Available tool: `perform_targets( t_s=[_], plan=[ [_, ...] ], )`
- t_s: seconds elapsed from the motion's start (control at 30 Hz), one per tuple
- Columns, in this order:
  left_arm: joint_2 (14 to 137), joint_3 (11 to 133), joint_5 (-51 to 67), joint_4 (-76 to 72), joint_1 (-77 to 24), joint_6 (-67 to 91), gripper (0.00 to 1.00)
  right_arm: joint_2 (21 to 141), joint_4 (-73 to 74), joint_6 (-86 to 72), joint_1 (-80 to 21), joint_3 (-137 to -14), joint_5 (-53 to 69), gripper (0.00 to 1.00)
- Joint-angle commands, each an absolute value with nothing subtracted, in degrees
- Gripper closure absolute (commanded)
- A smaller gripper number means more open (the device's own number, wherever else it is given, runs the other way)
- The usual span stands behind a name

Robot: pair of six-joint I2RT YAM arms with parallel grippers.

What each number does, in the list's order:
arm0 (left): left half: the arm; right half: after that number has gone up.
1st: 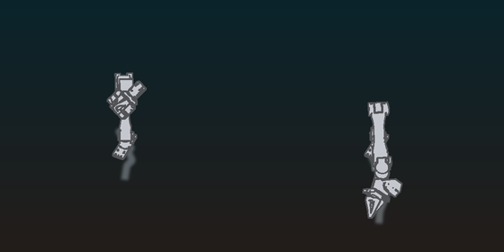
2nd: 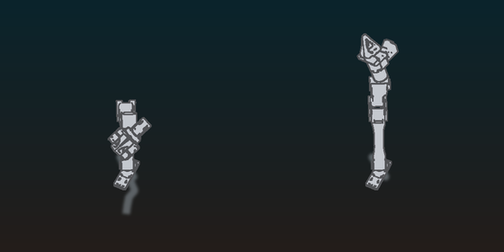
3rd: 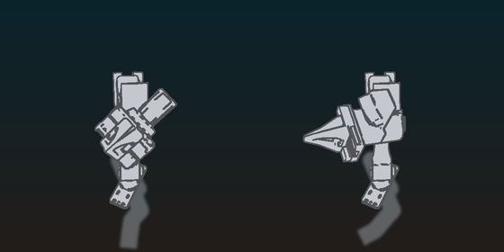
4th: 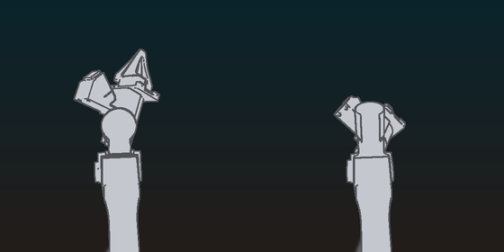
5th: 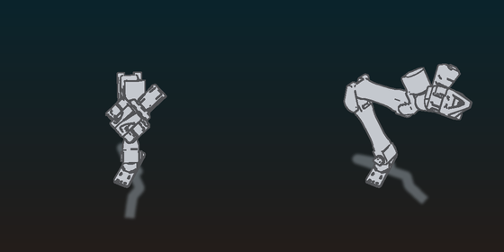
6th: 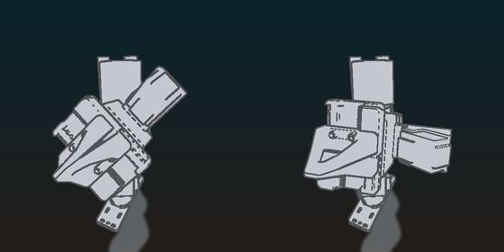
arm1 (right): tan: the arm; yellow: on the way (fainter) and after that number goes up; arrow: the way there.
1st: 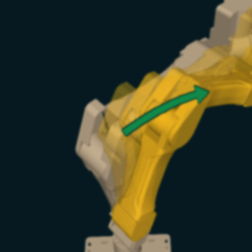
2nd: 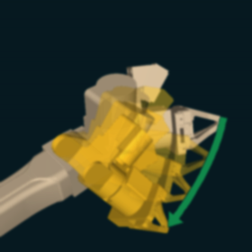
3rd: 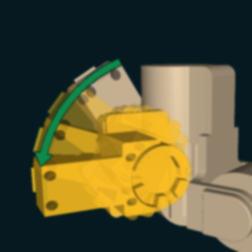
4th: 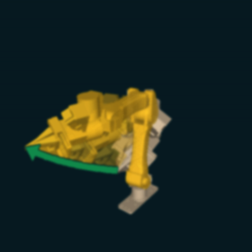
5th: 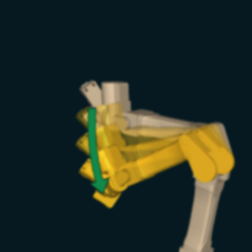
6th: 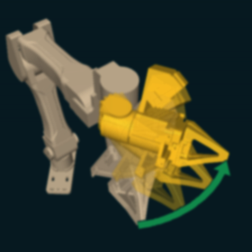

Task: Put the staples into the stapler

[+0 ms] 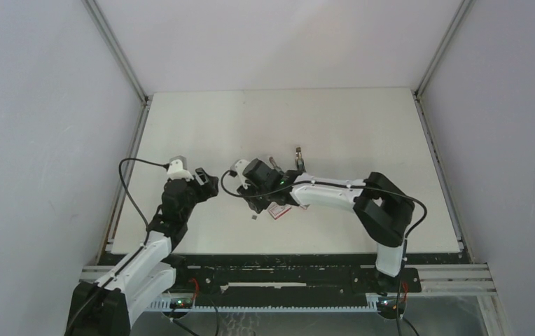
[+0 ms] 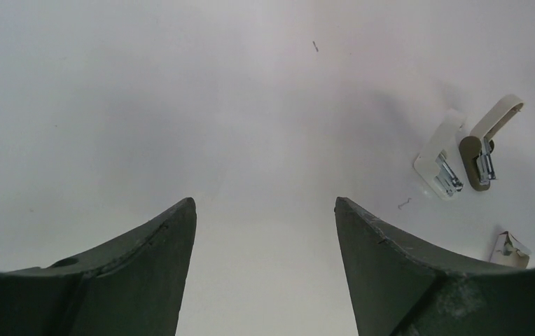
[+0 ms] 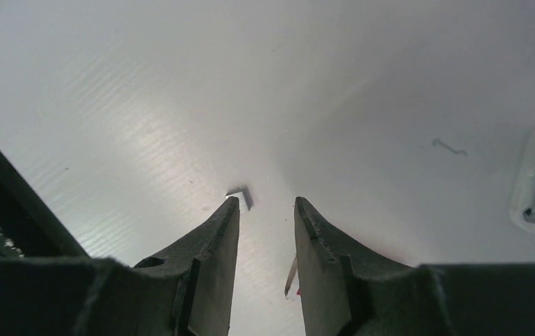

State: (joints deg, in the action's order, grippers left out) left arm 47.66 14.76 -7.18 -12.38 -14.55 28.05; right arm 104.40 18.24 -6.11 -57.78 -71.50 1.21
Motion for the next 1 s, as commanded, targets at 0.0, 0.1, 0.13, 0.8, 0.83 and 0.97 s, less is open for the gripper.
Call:
perform_targets(
  t_s=[0.0, 0.1, 0.13, 0.8, 0.83, 0.97],
  plan=[
    [45.19, 13.60, -9.17, -15.28, -14.16, 25.96, 0.23, 107.43, 21.04, 0.75, -58.98, -76.20, 1.50, 0.66],
    [44.64, 13.62, -10.08, -14.90, -14.23, 25.76, 0.23, 109.07, 21.76, 2.81, -59.32, -77.07, 2.85, 0.66],
    [44.55, 13.50, -10.20, -15.00, -14.21, 25.82, 0.23, 109.56, 22.10, 3.24, -59.56, -77.36, 3.16, 0.66],
    [44.87, 13.71, -9.71, -15.01, -14.23, 26.05, 0.21, 114.21, 23.67, 6.37, -62.64, -80.07, 0.79, 0.66],
    [44.90, 13.71, -9.75, -14.95, -14.16, 26.12, 0.21, 114.32, 23.76, 6.43, -62.66, -80.07, 0.81, 0.66],
    [45.03, 13.71, -9.73, -15.01, -14.22, 26.10, 0.21, 114.51, 23.72, 6.61, -62.84, -80.07, 0.92, 0.68]
  ],
)
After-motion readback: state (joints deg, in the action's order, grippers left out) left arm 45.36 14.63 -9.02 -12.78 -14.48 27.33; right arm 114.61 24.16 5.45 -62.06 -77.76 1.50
